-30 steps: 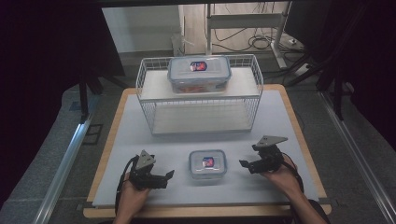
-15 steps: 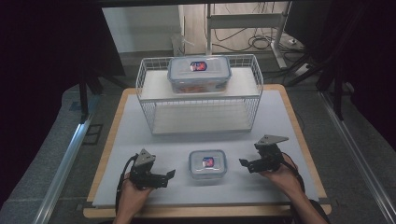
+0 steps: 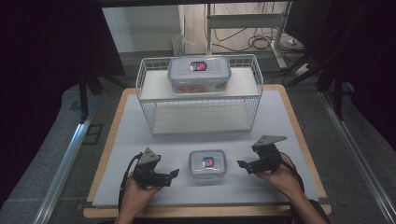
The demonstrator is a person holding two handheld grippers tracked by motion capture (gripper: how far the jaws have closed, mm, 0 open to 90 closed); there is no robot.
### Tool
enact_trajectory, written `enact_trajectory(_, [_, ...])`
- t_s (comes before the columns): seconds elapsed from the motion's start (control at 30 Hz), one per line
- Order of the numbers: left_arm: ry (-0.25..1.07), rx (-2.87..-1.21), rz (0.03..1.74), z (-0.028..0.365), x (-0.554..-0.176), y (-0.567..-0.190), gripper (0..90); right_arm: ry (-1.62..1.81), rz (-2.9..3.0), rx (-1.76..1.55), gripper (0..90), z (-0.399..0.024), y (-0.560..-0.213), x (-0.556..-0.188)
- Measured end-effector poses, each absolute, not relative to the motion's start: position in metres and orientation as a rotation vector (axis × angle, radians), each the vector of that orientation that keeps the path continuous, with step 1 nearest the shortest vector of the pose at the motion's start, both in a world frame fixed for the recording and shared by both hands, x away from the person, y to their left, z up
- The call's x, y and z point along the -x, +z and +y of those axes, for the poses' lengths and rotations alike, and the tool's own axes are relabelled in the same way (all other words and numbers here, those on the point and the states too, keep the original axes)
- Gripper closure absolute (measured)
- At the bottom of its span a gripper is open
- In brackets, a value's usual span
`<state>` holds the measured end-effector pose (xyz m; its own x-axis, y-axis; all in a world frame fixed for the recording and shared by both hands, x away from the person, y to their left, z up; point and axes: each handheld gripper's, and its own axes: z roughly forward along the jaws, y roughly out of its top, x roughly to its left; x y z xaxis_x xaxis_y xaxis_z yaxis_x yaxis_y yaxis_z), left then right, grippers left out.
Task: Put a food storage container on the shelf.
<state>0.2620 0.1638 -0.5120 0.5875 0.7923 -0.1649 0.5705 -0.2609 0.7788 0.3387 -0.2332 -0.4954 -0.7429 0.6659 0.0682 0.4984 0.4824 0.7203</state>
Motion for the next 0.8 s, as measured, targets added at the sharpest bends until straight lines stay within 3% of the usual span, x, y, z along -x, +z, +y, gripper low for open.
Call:
enact_trajectory(0.23, [0.299, -2.006, 1.039, 0.149, -0.268, -0.509, 14.6, 1.148, 2.539, -0.992, 21.5, -0.228, -0.491, -0.336])
enact_trajectory(0.47, [0.191, -1.962, 1.037, 0.138, -0.28, -0.503, 23.4, 1.186, 2.585, -0.986, 23.3, -0.216, -0.487, -0.334])
enact_trajectory(0.8, [0.017, -1.909, 1.072, 0.132, -0.297, -0.513, 24.8, 1.227, 2.663, -1.019, 28.2, -0.197, -0.491, -0.337])
